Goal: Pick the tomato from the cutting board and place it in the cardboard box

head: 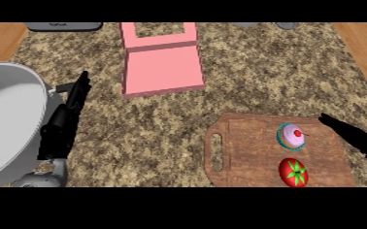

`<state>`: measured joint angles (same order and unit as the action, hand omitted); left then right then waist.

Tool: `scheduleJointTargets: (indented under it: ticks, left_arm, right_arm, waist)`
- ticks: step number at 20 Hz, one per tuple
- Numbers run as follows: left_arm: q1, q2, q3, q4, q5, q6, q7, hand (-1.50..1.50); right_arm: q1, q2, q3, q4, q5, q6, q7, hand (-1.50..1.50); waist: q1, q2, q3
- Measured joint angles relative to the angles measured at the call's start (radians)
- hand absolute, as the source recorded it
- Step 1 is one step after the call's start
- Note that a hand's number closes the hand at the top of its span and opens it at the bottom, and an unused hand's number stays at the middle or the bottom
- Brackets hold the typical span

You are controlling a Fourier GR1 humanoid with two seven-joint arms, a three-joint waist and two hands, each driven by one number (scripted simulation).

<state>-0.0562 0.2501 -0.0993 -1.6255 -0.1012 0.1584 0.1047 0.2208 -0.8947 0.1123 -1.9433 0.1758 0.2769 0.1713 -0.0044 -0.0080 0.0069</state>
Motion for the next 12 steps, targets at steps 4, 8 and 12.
scheduleJointTargets:
  ticks: [4, 8, 12]
  left_arm:
    - [0.003, 0.012, 0.014, -0.013, 0.010, -0.015, 0.004, 0.00]
    - [-0.007, 0.020, 0.029, -0.008, 0.016, -0.027, 0.011, 0.00]
    - [0.005, 0.007, 0.027, -0.002, 0.011, -0.024, -0.020, 0.00]
  right_arm:
    - [-0.002, 0.016, 0.052, -0.075, 0.029, 0.030, 0.141, -1.50]
    - [-0.010, 0.063, 0.102, -0.110, 0.077, 0.029, 0.242, -1.50]
    - [-0.004, 0.100, 0.150, -0.129, 0.137, 0.027, 0.310, -1.50]
  waist:
    - [0.002, -0.001, 0.001]
    - [0.002, -0.001, 0.002]
    - [0.000, -0.001, 0.004]
